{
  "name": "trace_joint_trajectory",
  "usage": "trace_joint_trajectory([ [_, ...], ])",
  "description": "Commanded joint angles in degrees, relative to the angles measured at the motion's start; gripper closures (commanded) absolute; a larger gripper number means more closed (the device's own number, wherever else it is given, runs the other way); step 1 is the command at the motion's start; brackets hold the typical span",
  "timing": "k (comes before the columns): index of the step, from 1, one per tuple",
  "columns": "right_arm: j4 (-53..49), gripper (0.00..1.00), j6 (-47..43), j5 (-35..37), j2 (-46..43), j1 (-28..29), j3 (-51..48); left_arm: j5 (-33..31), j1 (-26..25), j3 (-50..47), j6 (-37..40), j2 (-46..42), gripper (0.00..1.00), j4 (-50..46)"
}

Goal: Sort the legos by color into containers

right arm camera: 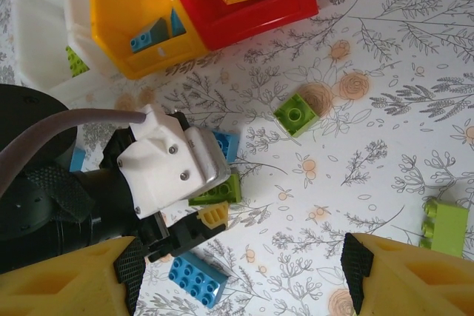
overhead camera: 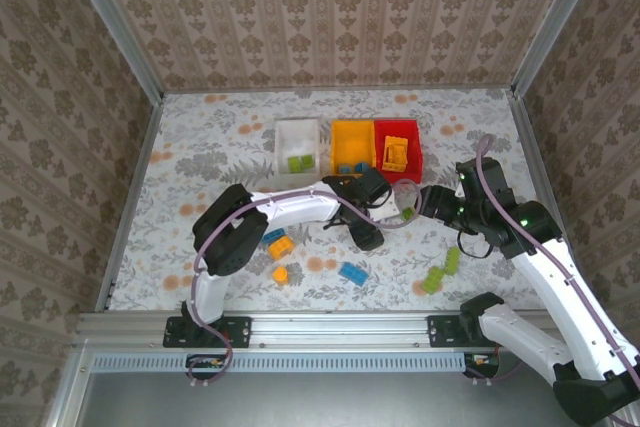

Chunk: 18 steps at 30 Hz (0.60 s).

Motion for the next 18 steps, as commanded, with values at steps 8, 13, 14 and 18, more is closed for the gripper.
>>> trace_joint_trajectory([
  [8,-0.4,0.26,1.1,-1.5,0.0,-0.5,0.2,-2.5,-1.2,0.9,-0.4,5.0,0.31,-1.7],
  [13,-0.5,0.27,1.2,-1.5,-0.1,-0.6,-0.3,-2.6,-1.7,0.3,-0.8,5.0,0.39,-1.8],
  [14,-0.5,0.26,1.2,-1.5,-0.2,-0.7,-0.4,-2.7,-1.9,-0.1,-0.9,4.5,0.39,-1.5],
  [18,-0.5,0.26,1.2,-1.5,-0.2,-0.8,-0.6,-4.6,-2.9,-2.6,-2.1,1.1,0.34,-0.2],
])
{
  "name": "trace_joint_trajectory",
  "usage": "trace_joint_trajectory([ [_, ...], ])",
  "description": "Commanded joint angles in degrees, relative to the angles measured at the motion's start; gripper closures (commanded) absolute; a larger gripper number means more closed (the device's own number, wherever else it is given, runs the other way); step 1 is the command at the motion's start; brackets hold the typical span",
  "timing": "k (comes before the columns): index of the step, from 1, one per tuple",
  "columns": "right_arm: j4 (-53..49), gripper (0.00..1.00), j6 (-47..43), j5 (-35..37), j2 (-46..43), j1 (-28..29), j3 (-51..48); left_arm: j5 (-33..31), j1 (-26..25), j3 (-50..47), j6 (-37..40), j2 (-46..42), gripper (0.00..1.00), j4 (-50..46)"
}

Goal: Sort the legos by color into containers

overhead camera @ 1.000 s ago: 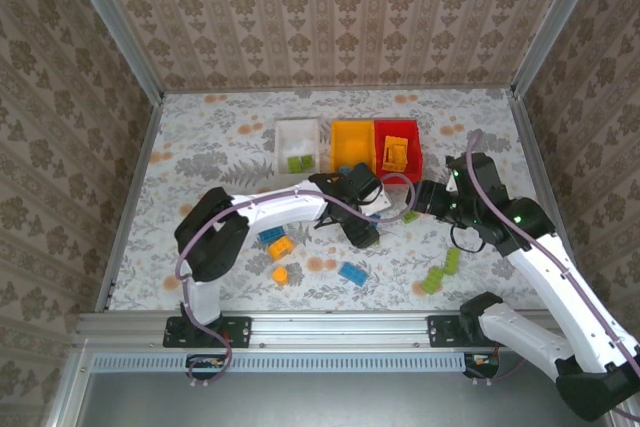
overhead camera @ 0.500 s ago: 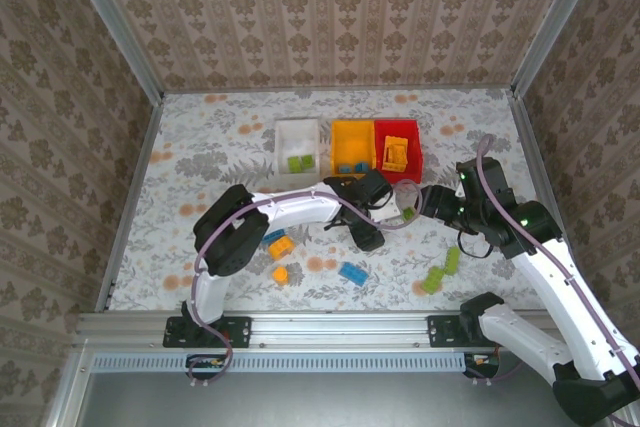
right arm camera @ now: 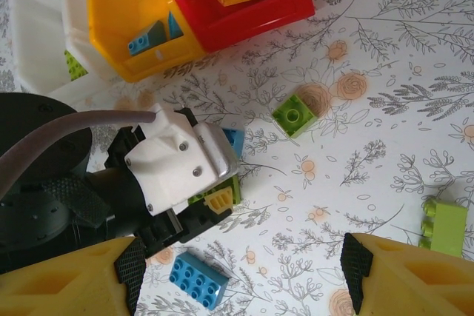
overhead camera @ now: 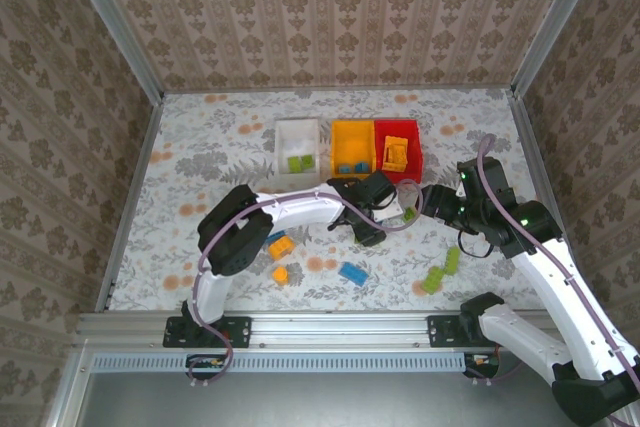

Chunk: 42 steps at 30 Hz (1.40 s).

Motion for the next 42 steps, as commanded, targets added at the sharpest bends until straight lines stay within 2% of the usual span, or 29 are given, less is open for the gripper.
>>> trace_joint_trajectory([
  [1,-0.5,0.27,0.9,-1.4,-0.2,-0.2,-0.6,-1.2,-2.1,-4.0,-1.9,-1.2,0.31,-1.8],
  [8,-0.4,0.27,0.9,-1.5,-0.1,-0.3,-0.5,-7.5,-2.4,-8.0,-5.6,-11.5,0.22,0.7],
  [12,0.0,0.27,0.9,-2.1,-0.2,-0.4,-1.1,-7.1,-2.3,-10.9,-6.7,-15.9,0.19,2.3],
  [15,0.1,0.27,0.7,-2.5,-0.4,-0.5,-1.5,-3.4,-1.2,-13.6,-6.5,-16.7,0.21,2.7],
  [19,-0.1,0.27,-0.2,-3.0,-0.5,-0.7,-1.8,7.3,2.5,-13.4,-8.4,-14.7,0.26,-2.2],
  [26,-0.2,0.25,-2.5,-3.5,0.6,-2.3,-0.5,10.2,1.3,-10.5,-15.9,-12.7,0.23,-7.5],
  [29,0.0,0.25,-3.2,-4.3,1.6,-3.3,0.5,6.5,-2.3,-9.6,-16.7,-11.1,0.22,-7.2],
  [34,-0.3,0.24,-3.5,-5.5,1.8,-5.0,1.9,-0.3,-4.3,-4.9,-20.9,-7.8,0.2,-8.5],
  [38,-2.8,0.24,-3.2,-3.6,0.7,-7.1,4.5,-7.9,-6.2,1.3,-18.8,-7.3,0.18,-7.7],
  [42,-5.3,0.23,-1.4,-3.2,-0.2,-11.2,8.3,-9.6,-6.2,10.2,-15.4,-1.9,0.17,-7.4],
])
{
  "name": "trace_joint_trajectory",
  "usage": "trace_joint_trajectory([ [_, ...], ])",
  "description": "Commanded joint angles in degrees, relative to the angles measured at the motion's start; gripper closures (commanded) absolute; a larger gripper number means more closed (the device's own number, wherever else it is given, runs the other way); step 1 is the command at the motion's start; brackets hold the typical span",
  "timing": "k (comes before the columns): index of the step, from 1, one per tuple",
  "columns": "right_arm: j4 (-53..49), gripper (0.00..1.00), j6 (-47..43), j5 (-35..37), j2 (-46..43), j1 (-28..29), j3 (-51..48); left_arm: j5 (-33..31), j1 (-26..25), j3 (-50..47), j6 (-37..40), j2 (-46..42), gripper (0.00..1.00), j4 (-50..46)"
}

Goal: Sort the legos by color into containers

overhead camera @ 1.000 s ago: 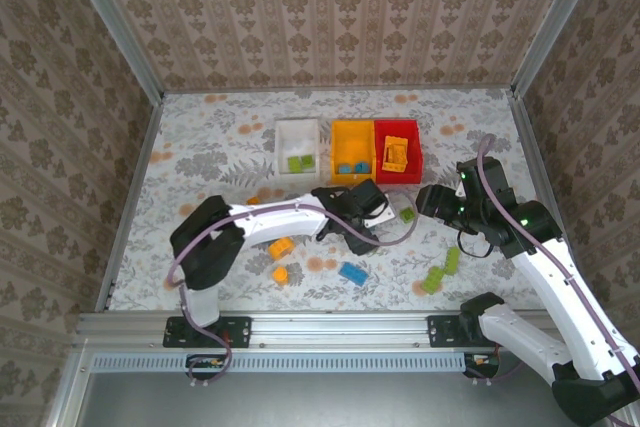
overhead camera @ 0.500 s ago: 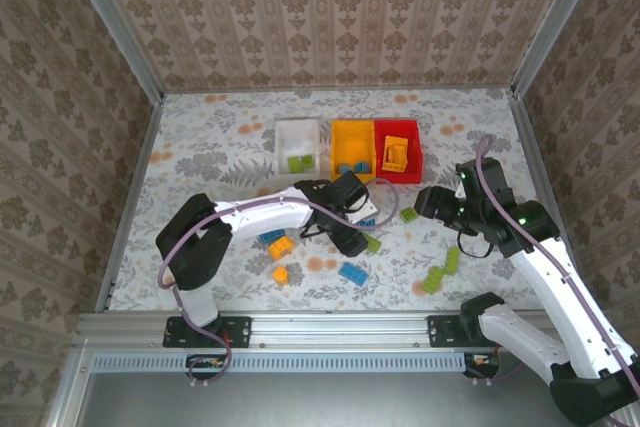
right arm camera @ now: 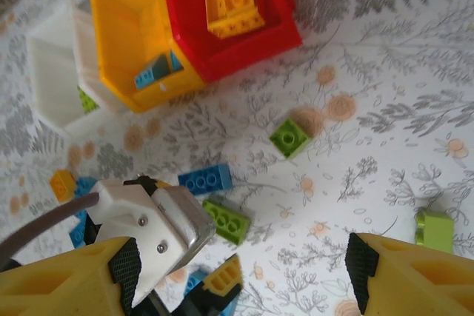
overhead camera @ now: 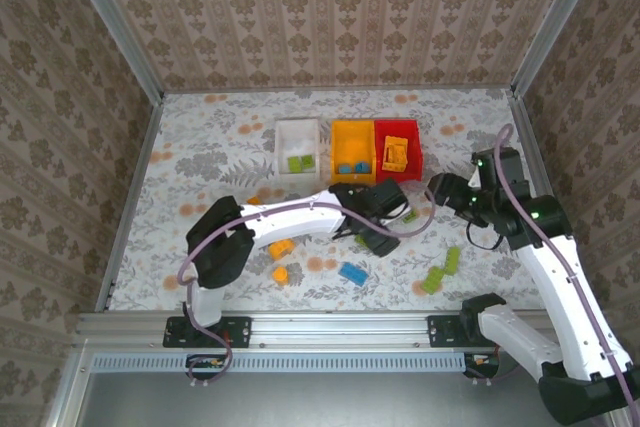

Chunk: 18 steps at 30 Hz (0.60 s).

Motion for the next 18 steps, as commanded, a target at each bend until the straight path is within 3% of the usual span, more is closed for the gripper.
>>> trace_joint_trajectory([
  [1,-4.9,0.23,1.3,1.0,-1.0,-3.3,5.0,-4.5,-0.4,6.7,3.5,4.9,0.16,1.2],
  [8,-10.1,0.22,3.7,-2.3,1.7,-10.4,13.8,-4.1,1.2,16.3,5.9,15.6,0.13,4.4],
  [11,-11.9,0.22,4.1,-3.0,2.7,-11.1,16.7,-4.9,1.6,18.9,6.4,18.9,0.08,4.3],
  [18,-12.3,0.22,4.4,-5.2,2.6,-11.6,16.4,-5.9,2.4,21.1,6.7,23.4,0.09,4.1],
])
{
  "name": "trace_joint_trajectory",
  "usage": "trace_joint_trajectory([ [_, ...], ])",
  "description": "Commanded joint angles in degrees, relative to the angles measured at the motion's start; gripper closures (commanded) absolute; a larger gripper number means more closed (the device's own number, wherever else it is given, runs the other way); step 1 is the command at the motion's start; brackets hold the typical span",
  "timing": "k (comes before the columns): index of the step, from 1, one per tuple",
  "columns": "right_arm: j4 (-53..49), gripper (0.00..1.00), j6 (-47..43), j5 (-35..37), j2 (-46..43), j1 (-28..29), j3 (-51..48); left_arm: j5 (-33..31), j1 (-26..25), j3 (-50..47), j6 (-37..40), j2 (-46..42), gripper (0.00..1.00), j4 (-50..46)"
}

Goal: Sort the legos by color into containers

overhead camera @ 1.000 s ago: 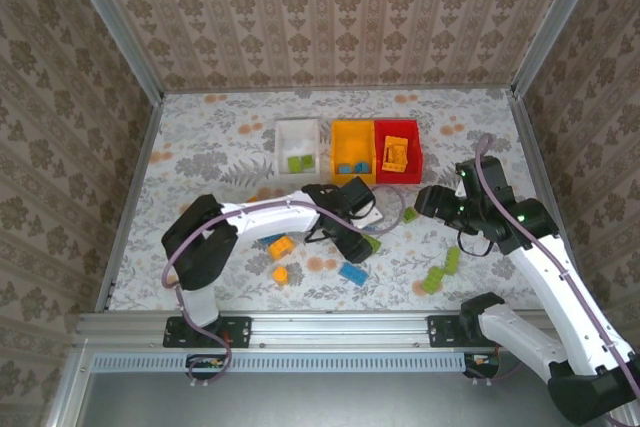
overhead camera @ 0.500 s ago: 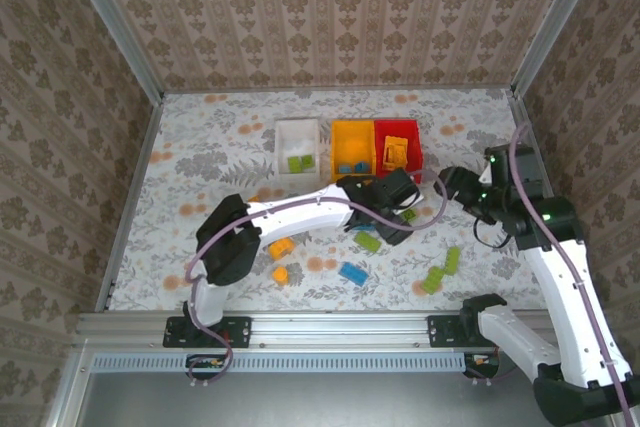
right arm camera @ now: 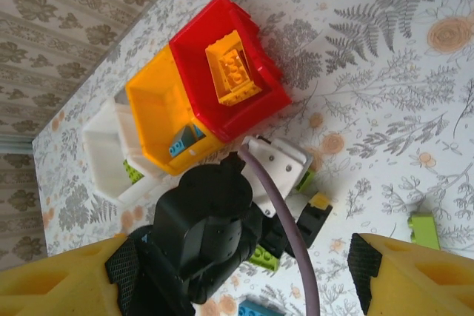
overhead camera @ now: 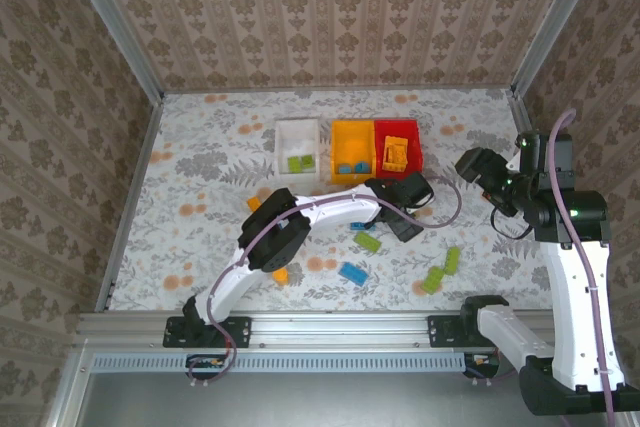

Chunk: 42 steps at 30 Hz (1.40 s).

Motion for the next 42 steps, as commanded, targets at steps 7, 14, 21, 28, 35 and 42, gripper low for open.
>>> trace_joint_trajectory([
  [7,-2.2,0.23,1.5,-3.2,-0.1,-0.9,-0.9,4.4,0.4,2.5,1.2,2.6,0.31,0.2],
  [14,-1.9,0.24,1.2,-3.8,0.0,-1.1,-1.6,5.6,0.3,2.5,0.1,2.2,0.57,1.3],
  [21,-1.7,0.26,0.5,-4.1,-0.1,-1.1,-2.2,5.4,0.8,0.6,-1.8,-2.6,0.66,5.2],
  [28,-1.4,0.29,-4.1,-4.2,0.5,-1.1,0.5,4.0,4.1,-8.9,-8.0,-15.4,0.68,8.4],
  [35,3.3,0.31,-9.1,-1.0,5.0,11.8,0.4,1.5,12.9,-19.3,-16.3,-31.2,0.67,3.0],
  [42,18.3,0.3,-8.5,-6.5,13.3,26.6,-5.8,4.0,27.0,-16.3,-21.4,-29.9,0.66,-6.2],
])
